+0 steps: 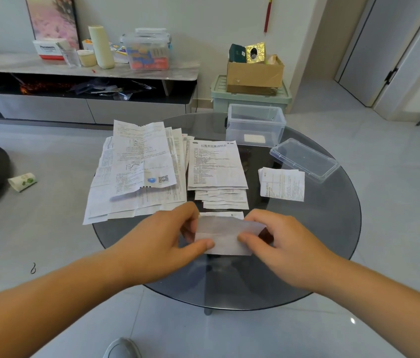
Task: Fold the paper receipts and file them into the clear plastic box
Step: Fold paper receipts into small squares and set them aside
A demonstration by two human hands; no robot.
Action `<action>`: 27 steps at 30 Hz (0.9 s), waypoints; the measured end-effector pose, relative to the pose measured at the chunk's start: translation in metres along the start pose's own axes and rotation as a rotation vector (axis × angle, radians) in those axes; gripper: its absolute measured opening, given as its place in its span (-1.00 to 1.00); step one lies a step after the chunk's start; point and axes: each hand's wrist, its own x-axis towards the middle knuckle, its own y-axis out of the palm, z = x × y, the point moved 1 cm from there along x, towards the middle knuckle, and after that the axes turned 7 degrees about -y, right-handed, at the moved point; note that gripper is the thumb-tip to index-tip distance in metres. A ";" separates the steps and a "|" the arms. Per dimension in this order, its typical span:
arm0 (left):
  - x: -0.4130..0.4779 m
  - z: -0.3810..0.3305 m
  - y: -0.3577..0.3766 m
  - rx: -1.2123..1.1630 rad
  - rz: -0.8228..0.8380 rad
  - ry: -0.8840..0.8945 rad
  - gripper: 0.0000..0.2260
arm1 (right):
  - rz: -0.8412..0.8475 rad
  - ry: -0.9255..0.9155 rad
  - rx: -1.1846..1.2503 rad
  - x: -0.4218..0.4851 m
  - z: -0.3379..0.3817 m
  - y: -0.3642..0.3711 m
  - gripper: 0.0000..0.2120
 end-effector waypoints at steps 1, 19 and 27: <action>0.002 0.002 0.001 0.021 -0.007 -0.024 -0.77 | -0.023 0.012 0.034 0.002 -0.001 0.001 -0.96; 0.019 0.015 0.019 0.412 0.098 -0.020 -0.45 | -0.039 0.048 -0.395 0.022 -0.010 0.025 -0.47; 0.018 0.016 0.016 0.434 0.137 -0.038 -0.42 | 0.025 0.169 -0.375 0.016 -0.016 0.004 -0.39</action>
